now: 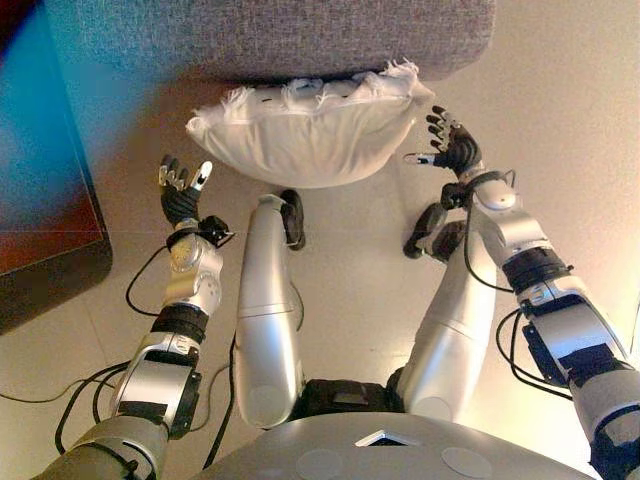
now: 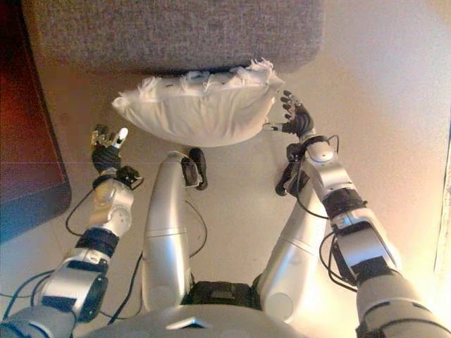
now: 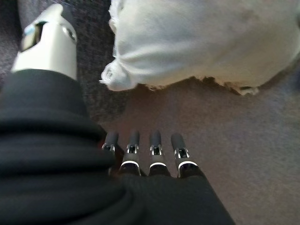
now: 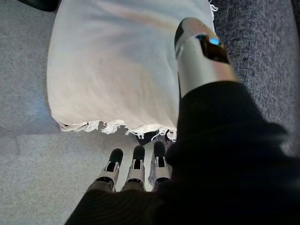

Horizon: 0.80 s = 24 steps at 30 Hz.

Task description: Pick up the cushion and take it to the sofa

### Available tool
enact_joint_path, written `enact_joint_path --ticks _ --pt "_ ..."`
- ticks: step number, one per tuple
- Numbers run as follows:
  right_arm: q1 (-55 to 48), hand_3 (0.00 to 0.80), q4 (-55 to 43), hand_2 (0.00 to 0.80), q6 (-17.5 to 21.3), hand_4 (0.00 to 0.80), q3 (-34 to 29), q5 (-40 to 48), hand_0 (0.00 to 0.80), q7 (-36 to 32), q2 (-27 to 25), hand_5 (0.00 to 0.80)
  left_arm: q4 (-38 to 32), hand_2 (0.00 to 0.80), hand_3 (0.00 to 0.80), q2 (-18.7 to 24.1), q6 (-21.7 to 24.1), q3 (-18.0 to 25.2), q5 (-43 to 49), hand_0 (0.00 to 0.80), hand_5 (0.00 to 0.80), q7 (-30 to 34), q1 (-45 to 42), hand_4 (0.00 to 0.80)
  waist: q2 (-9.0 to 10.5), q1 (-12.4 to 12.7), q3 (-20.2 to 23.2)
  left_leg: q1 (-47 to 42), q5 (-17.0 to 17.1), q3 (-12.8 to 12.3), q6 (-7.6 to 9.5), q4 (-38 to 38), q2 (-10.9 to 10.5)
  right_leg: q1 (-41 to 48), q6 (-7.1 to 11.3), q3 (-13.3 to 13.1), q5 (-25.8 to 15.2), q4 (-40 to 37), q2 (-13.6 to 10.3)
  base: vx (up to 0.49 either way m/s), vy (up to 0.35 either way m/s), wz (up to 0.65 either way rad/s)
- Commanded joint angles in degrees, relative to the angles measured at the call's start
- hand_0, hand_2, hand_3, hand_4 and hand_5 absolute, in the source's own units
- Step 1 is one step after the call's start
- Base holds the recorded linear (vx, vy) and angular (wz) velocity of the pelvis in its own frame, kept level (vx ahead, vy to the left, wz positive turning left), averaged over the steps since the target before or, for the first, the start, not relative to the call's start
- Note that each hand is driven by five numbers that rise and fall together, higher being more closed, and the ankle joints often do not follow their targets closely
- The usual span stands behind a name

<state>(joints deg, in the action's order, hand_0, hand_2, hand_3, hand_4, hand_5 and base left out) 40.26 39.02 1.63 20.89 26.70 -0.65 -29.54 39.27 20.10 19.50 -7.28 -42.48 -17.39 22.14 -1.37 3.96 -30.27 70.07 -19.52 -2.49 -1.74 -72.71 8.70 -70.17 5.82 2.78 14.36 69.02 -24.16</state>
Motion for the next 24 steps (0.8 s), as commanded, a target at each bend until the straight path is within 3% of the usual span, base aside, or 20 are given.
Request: enact_joint_path --ticks 1,10,24 --pt "2.8 0.0 -0.06 0.0 -0.8 0.0 0.23 1.21 0.0 -1.29 -2.98 0.0 -0.18 0.0 0.0 -2.16 -0.52 -0.98 -0.18 0.0 0.0 4.0 -1.34 0.0 -3.66 0.05 0.49 0.54 -1.43 0.41 0.44 -0.45 -1.14 0.22 -1.31 -4.33 -1.31 -0.18 1.84 0.03 0.001 0.05" --pt "10.17 0.0 7.29 0.0 -2.81 0.0 0.99 3.55 0.0 -1.15 -3.37 0.0 1.86 0.0 0.0 -1.3 -2.76 -4.96 -4.91 0.0 0.0 7.28 6.12 0.0 -4.29 -0.94 0.47 5.25 -1.19 0.55 0.16 -4.31 -0.3 -4.61 -1.21 -5.87 -0.38 3.99 1.8 0.004 0.01 0.03" --pt "16.57 0.0 6.1 0.0 -3.98 0.0 6.95 2.87 0.0 -5.4 -2.33 0.0 6.13 0.0 0.0 4.06 -5.55 -6.88 -5.64 0.0 0.0 5.82 17.18 0.0 -3.82 -2.33 0.47 10.25 -0.46 0.52 -0.52 -6.15 1.23 -10.37 -1.27 -7.25 -0.55 5.85 1.86 -0.001 0.001 0.0"
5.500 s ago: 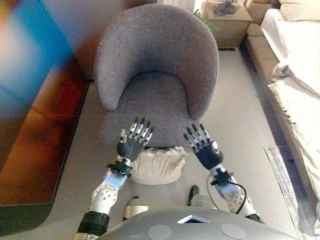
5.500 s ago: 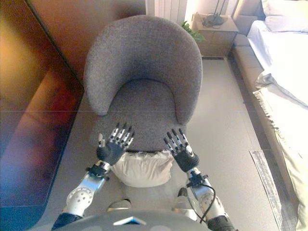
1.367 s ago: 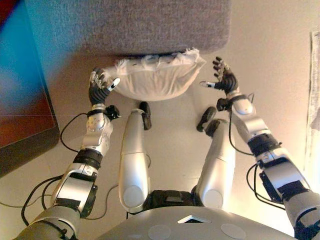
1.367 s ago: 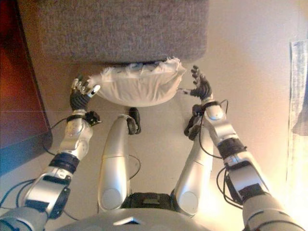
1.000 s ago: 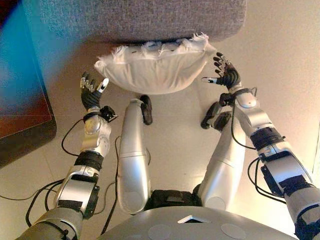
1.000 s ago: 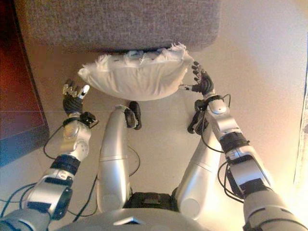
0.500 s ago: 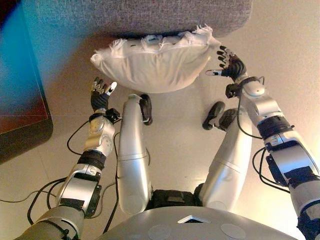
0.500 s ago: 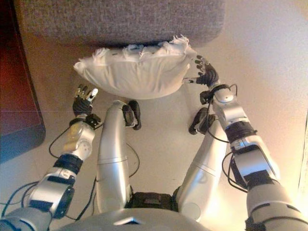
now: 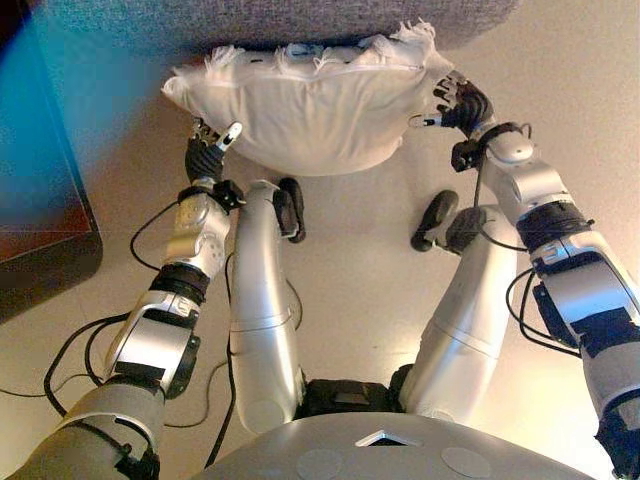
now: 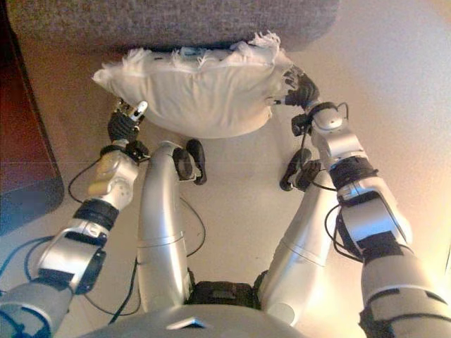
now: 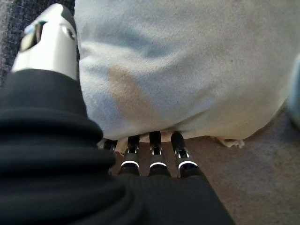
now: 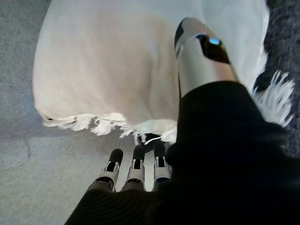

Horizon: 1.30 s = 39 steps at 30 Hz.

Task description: Pick up the cushion and take it to the sofa

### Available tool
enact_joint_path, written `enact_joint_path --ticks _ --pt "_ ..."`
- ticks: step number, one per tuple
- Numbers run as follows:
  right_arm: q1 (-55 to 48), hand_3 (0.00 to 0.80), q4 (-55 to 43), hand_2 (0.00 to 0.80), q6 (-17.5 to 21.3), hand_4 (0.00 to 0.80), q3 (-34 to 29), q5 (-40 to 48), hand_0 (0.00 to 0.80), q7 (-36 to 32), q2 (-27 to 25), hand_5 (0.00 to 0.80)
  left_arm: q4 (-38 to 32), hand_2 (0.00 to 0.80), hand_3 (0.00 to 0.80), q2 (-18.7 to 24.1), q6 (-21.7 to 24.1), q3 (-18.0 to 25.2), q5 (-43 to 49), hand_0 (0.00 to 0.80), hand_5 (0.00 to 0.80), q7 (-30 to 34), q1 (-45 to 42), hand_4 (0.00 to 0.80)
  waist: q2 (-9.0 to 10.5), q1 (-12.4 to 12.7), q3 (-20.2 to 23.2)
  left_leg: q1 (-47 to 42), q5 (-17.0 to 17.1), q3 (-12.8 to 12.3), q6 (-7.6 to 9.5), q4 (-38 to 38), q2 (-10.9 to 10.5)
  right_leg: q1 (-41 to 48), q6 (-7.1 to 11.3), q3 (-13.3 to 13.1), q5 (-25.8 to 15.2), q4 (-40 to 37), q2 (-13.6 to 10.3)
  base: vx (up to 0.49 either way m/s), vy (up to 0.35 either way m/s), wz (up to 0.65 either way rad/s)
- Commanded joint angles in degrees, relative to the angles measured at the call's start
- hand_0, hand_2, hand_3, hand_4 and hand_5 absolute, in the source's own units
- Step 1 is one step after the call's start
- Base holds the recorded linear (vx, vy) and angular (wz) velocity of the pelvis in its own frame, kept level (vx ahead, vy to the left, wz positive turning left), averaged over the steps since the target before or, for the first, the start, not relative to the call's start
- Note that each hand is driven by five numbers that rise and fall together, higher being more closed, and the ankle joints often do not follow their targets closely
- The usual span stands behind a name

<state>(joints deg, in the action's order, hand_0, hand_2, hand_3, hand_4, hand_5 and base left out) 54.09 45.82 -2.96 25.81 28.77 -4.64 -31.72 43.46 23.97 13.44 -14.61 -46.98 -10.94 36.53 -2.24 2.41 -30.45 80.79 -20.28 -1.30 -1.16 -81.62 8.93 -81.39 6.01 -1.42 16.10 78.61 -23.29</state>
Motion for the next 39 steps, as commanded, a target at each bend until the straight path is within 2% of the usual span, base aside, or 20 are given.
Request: enact_joint_path --ticks 1,11,23,24,25,26,32,39 --pt "2.94 0.0 -0.93 0.0 0.58 0.0 2.48 0.56 0.0 -1.53 -0.02 0.0 2.54 0.0 0.0 0.49 0.44 0.6 -1.55 0.0 0.0 -0.92 3.33 0.0 -2.9 -0.82 0.65 -0.2 0.41 -0.65 -1.15 2.74 1.06 0.56 -1.49 -3.08 -2.37 -3.75 0.98 0.0 0.0 0.0" --pt "5.01 0.0 -2.01 0.0 0.02 0.0 4.83 0.89 0.0 -0.59 1.32 0.0 3.2 0.0 0.0 0.14 2.72 1.33 0.04 0.0 0.0 -2.4 3.22 0.0 -3.0 -0.09 0.65 0.78 1.19 -0.5 -1.41 3.28 1.06 -0.45 -1.76 -2.81 -3.07 -4.35 0.69 0.0 0.0 0.0" --pt "8.36 0.0 -2.81 0.0 -0.9 0.0 6.66 3.34 0.0 -0.65 3.87 0.0 -0.11 0.0 0.0 0.56 1.22 -3.02 1.79 0.0 0.0 1.01 7.35 0.0 -3.37 0.34 0.65 2.4 2.28 -0.37 -1.41 3.34 1.1 -1.74 -1.61 -2.81 -4.65 -4.87 0.22 0.0 0.0 0.0" --pt "8.71 0.264 -3.27 0.264 -0.84 0.264 7.03 3.83 0.264 -1.26 4.12 0.264 -0.56 0.122 0.122 0.56 1.21 -3.75 1.65 0.122 0.122 1.79 7.9 0.122 -3.45 0.3 0.65 2.53 2.31 -0.44 -1.42 3.41 1.11 -1.85 -1.55 -2.89 -4.91 -5.16 0.12 0.0 0.0 0.0" --pt "8.79 0.693 -3.69 0.693 -0.99 0.693 7.17 3.99 0.693 -1.63 4.34 0.693 -0.98 0.452 0.452 0.49 1.19 -4.18 1.6 0.452 0.452 2.3 8.11 0.452 -3.51 0.27 0.65 2.59 2.33 -0.46 -1.42 3.46 1.05 -1.97 -1.54 -2.96 -5.11 -5.27 0.11 0.0 0.0 0.0" --pt "8.9 0.8 -4.04 0.8 -1.18 0.8 7.3 4.13 0.8 -2.13 4.5 0.8 -1.32 0.8 0.8 0.33 1.32 -4.53 1.61 0.8 0.8 2.99 8.23 0.8 -3.55 0.25 0.65 2.59 2.38 -0.49 -1.42 3.56 1.01 -1.99 -1.51 -3.01 -5.29 -5.46 0.09 0.0 0.0 0.0" --pt "7.29 0.8 -6.22 0.8 -1.98 0.8 7.83 4.47 0.8 -1.0 4.71 0.8 -3.38 0.8 0.8 -0.94 2.53 -5.98 2.6 0.8 0.8 5.16 7.54 0.8 -3.77 0.0 0.65 2.15 2.51 -0.69 -1.41 3.37 1.27 -1.51 -1.4 -3.47 -6.38 -5.89 -0.01 0.0 0.0 0.0" --pt "4.49 0.8 -7.72 0.8 0.41 0.8 5.83 8.73 0.8 -2.53 4.8 0.8 -5.16 0.8 0.8 -0.92 4.56 -5.55 2.69 0.8 0.8 7.41 6.68 0.8 -3.49 -0.23 0.65 1.45 2.25 -0.18 -1.74 2.94 1.66 -0.78 -1.24 -3.85 -6.87 -5.74 0.01 -0.001 -0.012 0.01"
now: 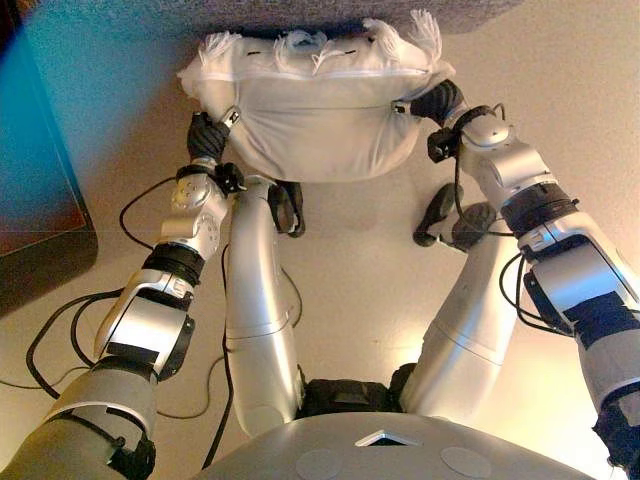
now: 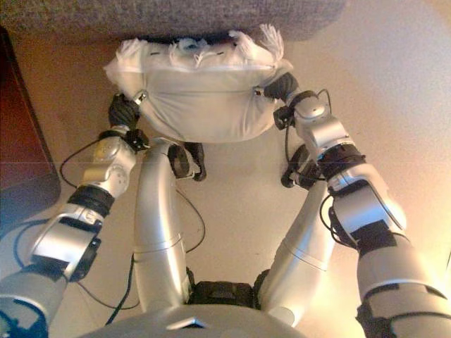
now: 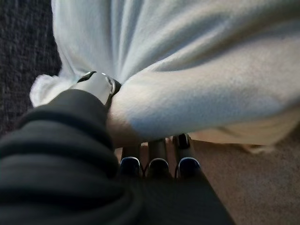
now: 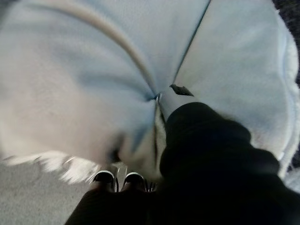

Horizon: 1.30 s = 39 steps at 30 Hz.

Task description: Pick up the cushion and take it to the sofa

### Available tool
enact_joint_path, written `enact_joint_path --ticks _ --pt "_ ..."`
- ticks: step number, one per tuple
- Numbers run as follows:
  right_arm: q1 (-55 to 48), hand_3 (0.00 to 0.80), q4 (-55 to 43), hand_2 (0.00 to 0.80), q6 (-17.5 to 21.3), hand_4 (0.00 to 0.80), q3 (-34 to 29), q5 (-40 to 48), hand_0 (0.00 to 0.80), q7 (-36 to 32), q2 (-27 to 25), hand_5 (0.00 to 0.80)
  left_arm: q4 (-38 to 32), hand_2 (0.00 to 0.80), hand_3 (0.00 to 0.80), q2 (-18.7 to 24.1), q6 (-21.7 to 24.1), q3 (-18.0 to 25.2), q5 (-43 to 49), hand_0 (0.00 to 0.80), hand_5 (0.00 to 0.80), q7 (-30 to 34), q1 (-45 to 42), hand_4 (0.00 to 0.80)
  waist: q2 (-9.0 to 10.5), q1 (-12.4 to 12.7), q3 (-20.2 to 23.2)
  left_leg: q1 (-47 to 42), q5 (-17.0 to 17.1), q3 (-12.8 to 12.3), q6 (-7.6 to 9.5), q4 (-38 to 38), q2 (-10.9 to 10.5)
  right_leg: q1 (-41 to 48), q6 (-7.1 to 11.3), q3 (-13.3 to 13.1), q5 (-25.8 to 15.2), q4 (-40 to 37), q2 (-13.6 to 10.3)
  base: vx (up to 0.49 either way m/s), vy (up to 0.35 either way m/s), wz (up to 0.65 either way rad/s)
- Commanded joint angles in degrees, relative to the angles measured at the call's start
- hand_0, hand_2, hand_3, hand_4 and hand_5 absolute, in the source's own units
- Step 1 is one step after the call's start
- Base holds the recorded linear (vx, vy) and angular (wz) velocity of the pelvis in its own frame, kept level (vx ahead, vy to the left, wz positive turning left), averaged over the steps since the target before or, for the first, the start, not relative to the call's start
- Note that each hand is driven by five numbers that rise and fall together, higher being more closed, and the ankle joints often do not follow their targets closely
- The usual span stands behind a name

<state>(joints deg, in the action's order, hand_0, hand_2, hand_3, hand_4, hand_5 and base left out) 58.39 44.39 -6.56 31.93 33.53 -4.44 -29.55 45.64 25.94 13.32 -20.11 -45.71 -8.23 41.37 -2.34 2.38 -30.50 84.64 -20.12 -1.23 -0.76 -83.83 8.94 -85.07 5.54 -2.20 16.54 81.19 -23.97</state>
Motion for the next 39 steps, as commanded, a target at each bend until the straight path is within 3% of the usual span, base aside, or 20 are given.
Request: enact_joint_path --ticks 1,9,13,20,24,28,35,39 --pt "-0.56 0.8 -6.95 0.8 4.43 0.8 -0.63 4.0 0.8 -2.62 2.5 0.8 -7.85 0.8 0.8 -3.03 4.97 0.14 1.9 0.8 0.8 4.88 1.54 0.8 -3.3 -0.28 0.7 -2.6 2.15 -0.21 -2.15 5.31 1.67 3.1 -0.74 -2.99 -7.39 -8.51 0.75 -0.005 -0.044 0.02" --pt "-8.72 0.8 -11.88 0.8 12.59 0.8 -5.83 6.17 0.8 -1.8 3.74 0.8 -12.07 0.8 0.8 -5.63 10.74 1.84 6.4 0.8 0.8 2.23 -3.17 0.8 -2.68 -1.29 0.7 -10.38 3.21 -0.86 -3.61 12.43 2.51 10.5 0.15 -1.53 -8.97 -14.8 2.27 -0.01 0.015 -0.03" --pt "-15.71 0.8 -17.66 0.8 18.22 0.8 -10.24 4.68 0.8 -1.65 4.87 0.8 -16.58 0.8 0.8 -7.06 12.75 3.68 7.53 0.8 0.8 0.43 -6.31 0.8 -1.76 -1.77 0.7 -19.38 4.15 -2.36 -4.26 20.35 1.9 19.32 1.8 0.76 -11.53 -21.88 2.34 -0.017 0.025 -0.13" --pt "-29.71 0.8 -29.79 0.8 23.16 0.8 -17.31 4.74 0.8 -1.66 6.8 0.8 -25.6 0.8 0.8 -5.68 11.16 5.32 10.88 0.8 0.8 0.31 -13.97 0.8 0.03 -1.83 1.53 -38.22 6.83 -4.53 -3.06 37.09 -0.34 37.92 3.91 6.35 -15.38 -37.52 0.75 0.092 -0.042 -0.02" --pt "-39.75 0.8 -34.22 0.8 22.87 0.8 -21.02 4.76 0.8 -2.96 7.74 0.8 -30.46 0.8 0.8 -4.57 7.7 7.12 10.69 0.8 0.8 3.09 -21.13 0.8 1.3 -1.09 5.65 -50.27 8.86 -4.9 -2.28 47.83 -2.41 50.19 4.61 10.03 -17.65 -49.08 0.21 0.281 -0.067 0.05" --pt "-43.24 0.8 -34.07 0.8 20.28 0.8 -22.53 8.25 0.8 -4.23 8.44 0.8 -31.33 0.8 0.8 -4.75 4.77 7.81 10.64 0.8 0.8 3.8 -23.49 0.8 2.8 -0.85 8.38 -58.03 12.33 -5.02 -1.65 55.71 -4.32 59.0 4.59 12.93 -20.72 -58.82 0.66 0.1 -0.089 0.0" --pt "-45.05 0.8 -33.56 0.8 19.44 0.8 -22.96 4.25 0.8 -0.46 9.26 0.8 -29.43 0.8 0.8 -5.26 2.47 8.73 10.17 0.8 0.8 3.34 -25.34 0.8 4.38 -1.06 14.57 -70.25 16.72 -6.13 -2.35 68.19 -4.03 72.14 5.38 15.5 -21.93 -71.3 4.61 0.09 -0.084 -0.1" --pt "-48.13 0.8 -34.64 0.8 16.87 0.8 -23.21 5.63 0.8 -1.65 9.76 0.8 -30.82 0.8 0.8 -5.91 -0.01 10.68 10.48 0.8 0.8 4.7 -28.97 0.8 4.87 -0.47 18.92 -76.03 16.96 -6.45 -2.71 71.9 -4.25 78.66 5.39 16.26 -21.43 -76.75 7.32 0.152 -0.077 -0.1"
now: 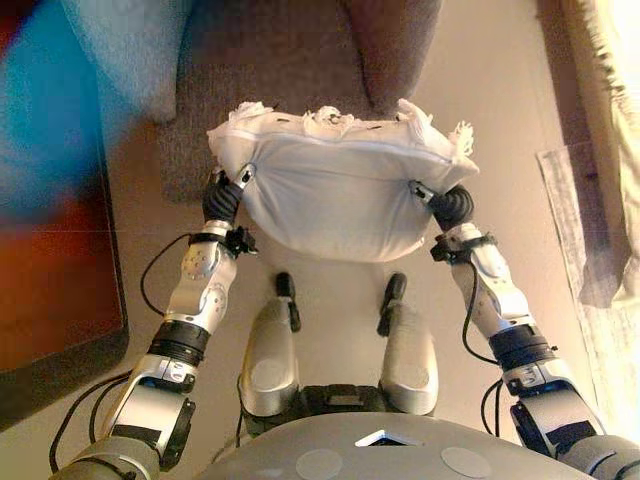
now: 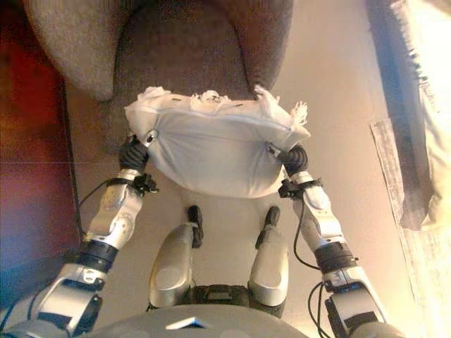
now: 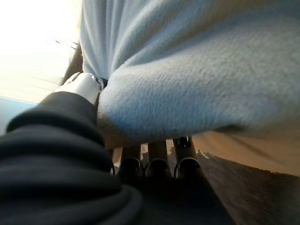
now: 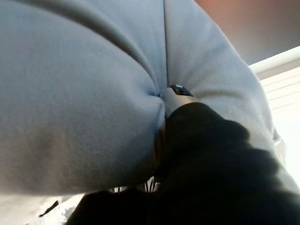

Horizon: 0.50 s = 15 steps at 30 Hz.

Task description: Pick up the cushion and take it to the sofa

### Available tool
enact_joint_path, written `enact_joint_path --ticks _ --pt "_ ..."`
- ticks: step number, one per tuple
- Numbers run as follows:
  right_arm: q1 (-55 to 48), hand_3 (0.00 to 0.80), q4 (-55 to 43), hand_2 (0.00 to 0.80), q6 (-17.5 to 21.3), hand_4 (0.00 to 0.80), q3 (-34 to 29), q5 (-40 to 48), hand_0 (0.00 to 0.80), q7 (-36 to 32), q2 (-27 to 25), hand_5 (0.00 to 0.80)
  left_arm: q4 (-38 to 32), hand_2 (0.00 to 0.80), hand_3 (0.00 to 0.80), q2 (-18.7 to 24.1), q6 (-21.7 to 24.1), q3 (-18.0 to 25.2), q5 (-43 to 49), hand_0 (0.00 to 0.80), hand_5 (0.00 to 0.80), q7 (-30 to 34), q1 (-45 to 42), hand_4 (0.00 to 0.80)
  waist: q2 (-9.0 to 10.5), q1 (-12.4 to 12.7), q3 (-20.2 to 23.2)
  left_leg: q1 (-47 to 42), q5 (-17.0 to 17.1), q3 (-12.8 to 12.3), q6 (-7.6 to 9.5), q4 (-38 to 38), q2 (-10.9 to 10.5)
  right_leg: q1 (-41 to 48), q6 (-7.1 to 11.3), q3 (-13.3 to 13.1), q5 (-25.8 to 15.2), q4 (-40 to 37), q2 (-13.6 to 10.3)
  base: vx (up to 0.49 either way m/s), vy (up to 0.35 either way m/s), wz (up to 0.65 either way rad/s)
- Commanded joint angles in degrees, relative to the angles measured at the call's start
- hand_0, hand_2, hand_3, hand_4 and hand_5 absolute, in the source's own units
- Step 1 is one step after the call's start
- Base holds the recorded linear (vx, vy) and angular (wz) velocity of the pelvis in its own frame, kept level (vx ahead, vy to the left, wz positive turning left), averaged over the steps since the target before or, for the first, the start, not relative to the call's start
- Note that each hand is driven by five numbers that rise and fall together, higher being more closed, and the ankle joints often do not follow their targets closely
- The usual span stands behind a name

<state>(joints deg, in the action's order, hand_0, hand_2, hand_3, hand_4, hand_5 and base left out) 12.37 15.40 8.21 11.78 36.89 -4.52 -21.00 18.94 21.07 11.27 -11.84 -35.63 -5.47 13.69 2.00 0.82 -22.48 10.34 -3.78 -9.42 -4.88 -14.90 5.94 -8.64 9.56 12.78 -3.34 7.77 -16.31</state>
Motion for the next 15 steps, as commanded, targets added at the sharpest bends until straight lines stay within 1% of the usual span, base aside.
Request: enact_joint_path --ticks 1,4,8,10,14,15 --pt "-2.88 0.8 -6.15 0.8 1.44 0.8 -2.92 1.25 0.8 -1.32 1.53 0.8 -4.79 0.8 0.8 -1.16 1.54 2.71 0.66 0.8 0.8 1.98 -2.47 0.8 0.68 1.3 12.19 -2.91 0.57 1.64 1.33 3.6 -1.19 3.3 1.34 1.52 -1.42 -4.14 0.16 0.142 -0.065 -0.09" --pt "-5.1 0.8 -7.5 0.8 0.18 0.8 -1.61 -0.45 0.8 0.11 2.15 0.8 -6.14 0.8 0.8 -1.63 0.37 3.87 -0.16 0.8 0.8 2.36 -5.23 0.8 0.56 1.63 15.19 -5.95 0.62 1.14 1.15 4.65 -0.48 6.24 0.63 1.36 -0.38 -4.61 1.29 0.118 -0.034 -0.14" --pt "-6.88 0.8 -8.54 0.8 -1.69 0.8 -0.75 -0.28 0.8 0.36 3.0 0.8 -6.07 0.8 0.8 -1.85 -1.1 5.16 -1.65 0.8 0.8 3.44 -6.59 0.8 -0.02 1.47 17.42 -9.57 0.63 0.92 0.98 5.93 0.17 9.1 0.13 0.96 1.24 -3.59 1.5 0.116 0.029 -0.09" --pt "-7.27 0.8 -7.69 0.8 -1.87 0.8 -0.51 0.33 0.8 -0.07 3.46 0.8 -4.85 0.8 0.8 -2.23 -1.16 5.11 -1.24 0.8 0.8 4.39 -6.65 0.8 -0.15 1.49 18.36 -11.48 0.49 0.68 1.05 7.06 0.0 10.89 0.26 1.32 1.52 -3.91 1.3 0.13 0.081 -0.01" --pt "-6.38 0.8 -6.47 0.8 -2.55 0.8 -0.75 2.35 0.8 -0.5 3.41 0.8 -3.91 0.8 0.8 -2.17 -1.65 4.29 0.35 0.8 0.8 4.88 -5.8 0.8 -0.06 1.67 19.9 -13.92 -0.05 0.38 1.42 9.0 -0.94 12.94 0.81 2.15 0.98 -4.91 0.05 0.082 0.128 0.04" --pt "-5.83 0.8 -6.39 0.8 -2.8 0.8 -1.11 3.11 0.8 -0.46 3.18 0.8 -3.99 0.8 0.8 -1.86 -2.15 4.3 0.48 0.8 0.8 5.08 -5.23 0.8 -0.04 1.72 20.19 -14.27 -0.35 0.39 1.7 9.22 -1.48 13.13 0.9 2.21 0.55 -4.88 -0.61 0.053 0.171 0.06"
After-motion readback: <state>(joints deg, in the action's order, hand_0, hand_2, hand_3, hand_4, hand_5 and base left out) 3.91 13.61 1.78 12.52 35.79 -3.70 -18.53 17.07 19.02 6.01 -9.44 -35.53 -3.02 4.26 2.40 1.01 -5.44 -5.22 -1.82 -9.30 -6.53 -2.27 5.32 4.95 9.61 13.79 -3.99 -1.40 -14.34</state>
